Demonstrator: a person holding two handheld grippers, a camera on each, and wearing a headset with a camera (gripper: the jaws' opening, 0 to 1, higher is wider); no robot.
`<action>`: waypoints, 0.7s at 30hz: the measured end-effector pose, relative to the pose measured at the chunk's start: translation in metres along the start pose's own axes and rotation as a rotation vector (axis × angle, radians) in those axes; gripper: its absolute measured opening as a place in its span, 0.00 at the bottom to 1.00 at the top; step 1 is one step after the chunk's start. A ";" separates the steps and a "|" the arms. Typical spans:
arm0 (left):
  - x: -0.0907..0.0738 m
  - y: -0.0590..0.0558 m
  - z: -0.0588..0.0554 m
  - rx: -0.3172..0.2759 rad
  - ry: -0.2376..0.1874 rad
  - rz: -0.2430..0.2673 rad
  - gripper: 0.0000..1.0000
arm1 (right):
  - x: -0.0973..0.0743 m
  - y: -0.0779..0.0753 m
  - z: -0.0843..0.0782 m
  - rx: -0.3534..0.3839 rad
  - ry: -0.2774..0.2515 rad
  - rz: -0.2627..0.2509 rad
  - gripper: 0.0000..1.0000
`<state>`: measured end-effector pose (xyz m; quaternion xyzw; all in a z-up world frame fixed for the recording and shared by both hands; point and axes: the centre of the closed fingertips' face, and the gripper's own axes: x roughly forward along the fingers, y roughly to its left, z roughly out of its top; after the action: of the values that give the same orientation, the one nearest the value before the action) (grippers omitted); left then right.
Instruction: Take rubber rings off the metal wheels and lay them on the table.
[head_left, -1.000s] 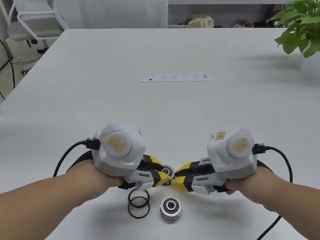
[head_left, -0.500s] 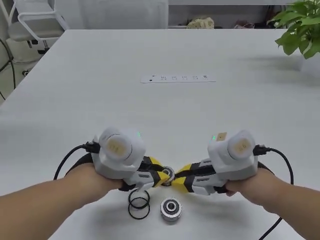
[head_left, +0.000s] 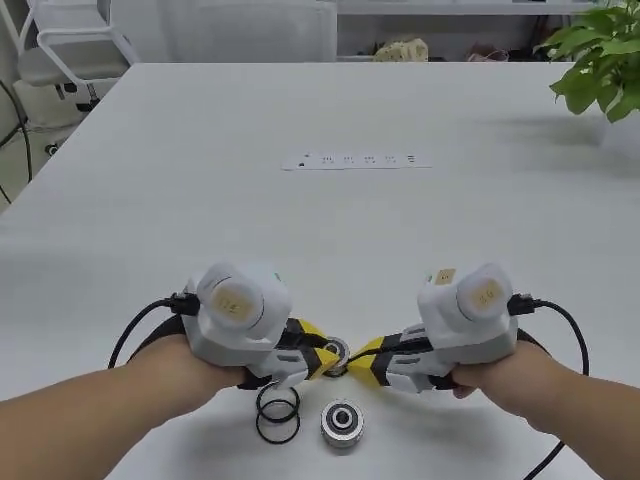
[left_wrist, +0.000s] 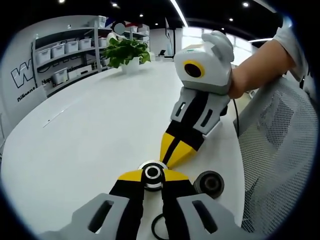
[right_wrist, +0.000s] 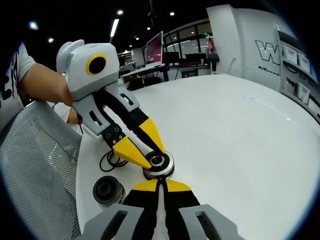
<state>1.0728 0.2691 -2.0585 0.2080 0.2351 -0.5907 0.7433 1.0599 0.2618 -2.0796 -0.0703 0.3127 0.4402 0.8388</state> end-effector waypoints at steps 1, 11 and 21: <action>0.000 0.000 0.000 0.000 0.000 0.002 0.08 | 0.000 0.000 0.000 0.020 -0.002 0.000 0.00; -0.001 0.000 0.000 -0.002 -0.007 0.014 0.08 | -0.001 -0.004 0.001 0.178 -0.028 0.009 0.00; 0.000 0.000 0.000 -0.008 -0.011 0.019 0.08 | -0.003 -0.008 0.004 0.238 -0.055 -0.001 0.00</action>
<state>1.0726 0.2695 -2.0583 0.2042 0.2313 -0.5838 0.7510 1.0668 0.2563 -2.0762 0.0417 0.3396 0.4014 0.8496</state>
